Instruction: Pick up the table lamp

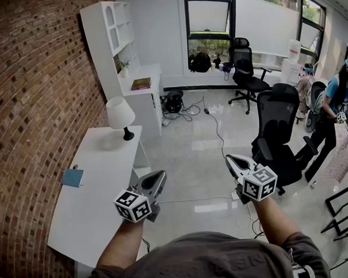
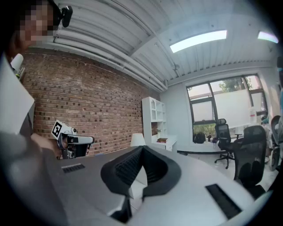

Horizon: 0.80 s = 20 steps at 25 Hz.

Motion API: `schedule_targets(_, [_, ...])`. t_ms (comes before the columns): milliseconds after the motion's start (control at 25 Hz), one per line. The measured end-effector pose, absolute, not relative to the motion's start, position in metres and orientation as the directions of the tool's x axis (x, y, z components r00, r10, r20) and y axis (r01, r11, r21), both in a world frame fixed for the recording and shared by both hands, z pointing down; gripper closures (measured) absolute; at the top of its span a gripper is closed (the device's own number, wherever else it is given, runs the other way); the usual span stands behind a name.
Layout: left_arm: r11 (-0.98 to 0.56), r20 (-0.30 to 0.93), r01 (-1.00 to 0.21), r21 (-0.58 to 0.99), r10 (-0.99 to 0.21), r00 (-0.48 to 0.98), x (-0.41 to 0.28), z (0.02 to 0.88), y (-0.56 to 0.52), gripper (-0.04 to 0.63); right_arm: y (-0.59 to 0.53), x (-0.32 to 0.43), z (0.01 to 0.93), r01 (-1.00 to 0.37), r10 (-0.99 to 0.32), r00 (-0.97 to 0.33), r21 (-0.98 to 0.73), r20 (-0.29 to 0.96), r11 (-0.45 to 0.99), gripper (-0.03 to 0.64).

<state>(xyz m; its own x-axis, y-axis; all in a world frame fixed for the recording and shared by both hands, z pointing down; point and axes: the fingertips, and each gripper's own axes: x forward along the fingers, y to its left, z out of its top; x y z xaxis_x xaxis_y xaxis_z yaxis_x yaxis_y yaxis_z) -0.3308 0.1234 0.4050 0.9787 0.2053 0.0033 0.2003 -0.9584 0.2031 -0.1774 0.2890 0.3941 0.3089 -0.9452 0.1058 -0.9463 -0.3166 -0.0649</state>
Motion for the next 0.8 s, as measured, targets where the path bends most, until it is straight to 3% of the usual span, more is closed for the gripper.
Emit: schedule_targets(800, [-0.967, -0.003, 0.174, 0.184, 0.176, 0.984, -0.297, 0.397, 0.167, 0.594, 0.322, -0.15, 0.388, -0.965, -0.963, 0.253, -0.04, 0.096, -0.258, 0.624])
